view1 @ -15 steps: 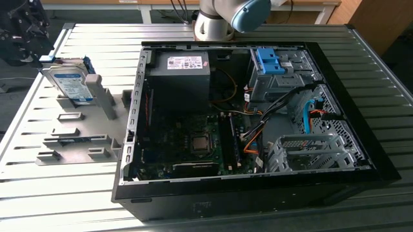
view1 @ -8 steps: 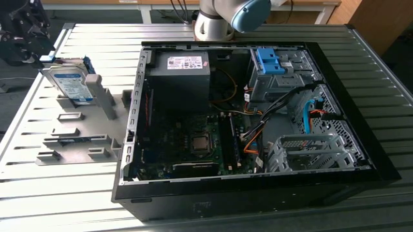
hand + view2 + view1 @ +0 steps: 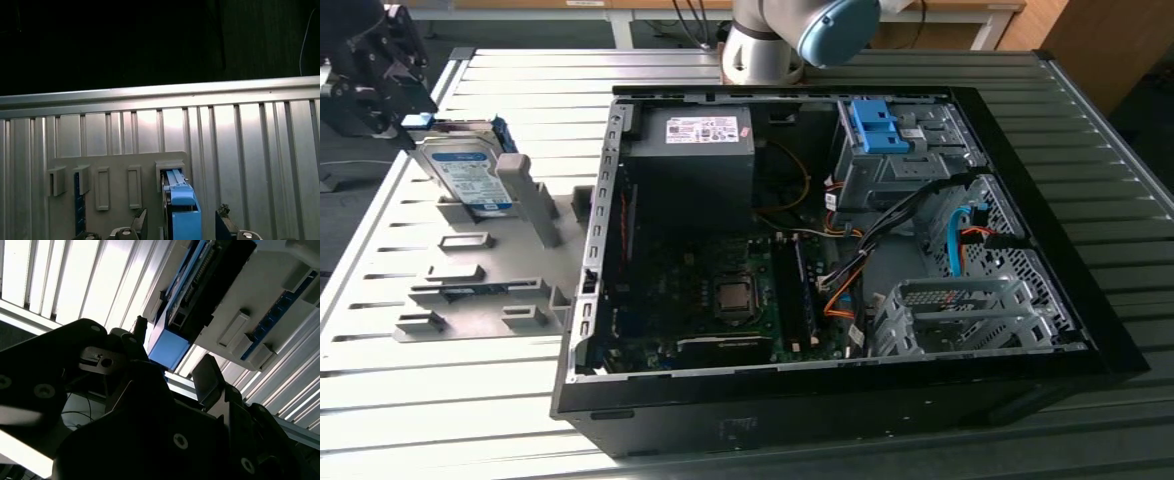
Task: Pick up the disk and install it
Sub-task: 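Pick up the disk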
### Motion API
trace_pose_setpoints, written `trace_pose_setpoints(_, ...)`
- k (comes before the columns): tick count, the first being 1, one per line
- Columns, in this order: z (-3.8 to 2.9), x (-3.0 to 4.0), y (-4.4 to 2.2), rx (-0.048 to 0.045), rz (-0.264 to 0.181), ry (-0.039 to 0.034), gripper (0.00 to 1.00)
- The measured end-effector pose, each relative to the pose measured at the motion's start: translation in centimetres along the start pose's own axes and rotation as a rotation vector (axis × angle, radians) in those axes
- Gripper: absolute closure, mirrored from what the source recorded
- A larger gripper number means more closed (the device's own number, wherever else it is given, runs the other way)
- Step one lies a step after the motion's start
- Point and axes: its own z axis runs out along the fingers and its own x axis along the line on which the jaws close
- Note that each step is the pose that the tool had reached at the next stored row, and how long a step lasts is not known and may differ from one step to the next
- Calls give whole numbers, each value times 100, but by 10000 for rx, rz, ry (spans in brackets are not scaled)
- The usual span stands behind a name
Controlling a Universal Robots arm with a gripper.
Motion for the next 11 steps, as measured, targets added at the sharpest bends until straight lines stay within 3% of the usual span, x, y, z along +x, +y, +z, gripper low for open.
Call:
trace_pose_setpoints(6, 25, 1, -1, -1, 1, 1, 38)
trace_pose_setpoints(7, 26, 1, 0, -1, 0, 0, 45)
trace_pose_setpoints(11, 52, 2, -1, 1, 1, 18, 45)
